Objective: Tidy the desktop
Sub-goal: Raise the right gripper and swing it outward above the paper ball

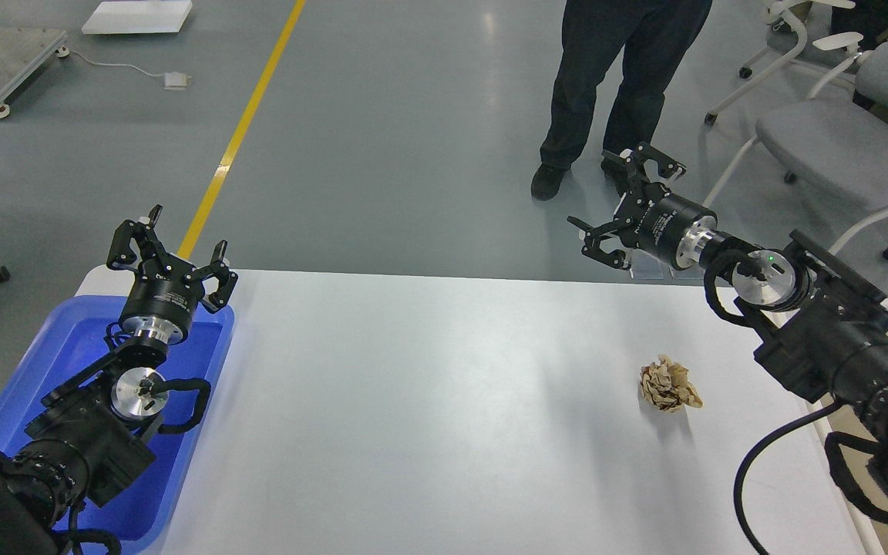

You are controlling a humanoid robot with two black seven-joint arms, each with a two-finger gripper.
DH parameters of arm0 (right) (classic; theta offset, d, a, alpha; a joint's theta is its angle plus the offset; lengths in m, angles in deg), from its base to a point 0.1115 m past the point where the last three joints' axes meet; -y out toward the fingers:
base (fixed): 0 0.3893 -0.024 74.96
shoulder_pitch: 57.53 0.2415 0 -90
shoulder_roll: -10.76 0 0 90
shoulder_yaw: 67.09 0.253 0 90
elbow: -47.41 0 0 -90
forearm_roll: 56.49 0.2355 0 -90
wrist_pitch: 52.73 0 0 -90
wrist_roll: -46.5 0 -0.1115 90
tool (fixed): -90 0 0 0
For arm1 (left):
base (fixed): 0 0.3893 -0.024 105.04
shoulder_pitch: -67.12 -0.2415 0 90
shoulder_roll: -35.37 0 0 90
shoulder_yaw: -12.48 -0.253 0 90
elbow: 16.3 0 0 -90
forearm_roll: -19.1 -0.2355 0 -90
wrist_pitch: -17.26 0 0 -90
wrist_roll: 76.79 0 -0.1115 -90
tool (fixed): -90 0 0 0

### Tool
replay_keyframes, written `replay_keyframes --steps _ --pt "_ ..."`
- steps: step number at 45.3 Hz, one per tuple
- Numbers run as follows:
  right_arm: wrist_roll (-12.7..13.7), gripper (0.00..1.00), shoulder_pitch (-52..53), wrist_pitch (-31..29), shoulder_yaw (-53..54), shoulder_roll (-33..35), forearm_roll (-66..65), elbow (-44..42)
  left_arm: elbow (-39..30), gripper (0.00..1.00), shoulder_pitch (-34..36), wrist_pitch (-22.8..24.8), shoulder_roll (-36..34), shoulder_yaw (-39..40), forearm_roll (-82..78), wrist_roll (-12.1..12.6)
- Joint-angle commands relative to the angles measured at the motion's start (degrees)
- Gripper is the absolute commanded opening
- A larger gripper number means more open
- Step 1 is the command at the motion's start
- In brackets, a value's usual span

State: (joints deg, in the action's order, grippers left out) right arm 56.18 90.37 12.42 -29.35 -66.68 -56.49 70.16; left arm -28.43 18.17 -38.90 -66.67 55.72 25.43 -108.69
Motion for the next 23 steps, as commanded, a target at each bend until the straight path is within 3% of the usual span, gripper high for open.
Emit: replay_keyframes --steps 1,12,16,23 --pt "-0.09 1.0 3.19 -1.95 -13.73 5.72 -7.55 1.51 0.0 1.0 0.0 0.0 0.0 0.0 0.0 0.0" --pt "-2.9 1.0 5.91 -2.31 -29.91 11.17 -25.74 4.32 0.0 1.0 0.0 0.08 0.0 0.0 0.0 0.0" --pt "-5.97 1.0 8.02 -1.78 -34.13 12.49 -33.83 4.24 0.0 1.0 0.0 0.08 0.0 0.0 0.0 0.0" --pt "-8.26 1.0 9.25 -1.25 -38.61 12.58 -42.18 3.97 -0.09 1.0 0.0 0.08 0.0 0.0 0.0 0.0"
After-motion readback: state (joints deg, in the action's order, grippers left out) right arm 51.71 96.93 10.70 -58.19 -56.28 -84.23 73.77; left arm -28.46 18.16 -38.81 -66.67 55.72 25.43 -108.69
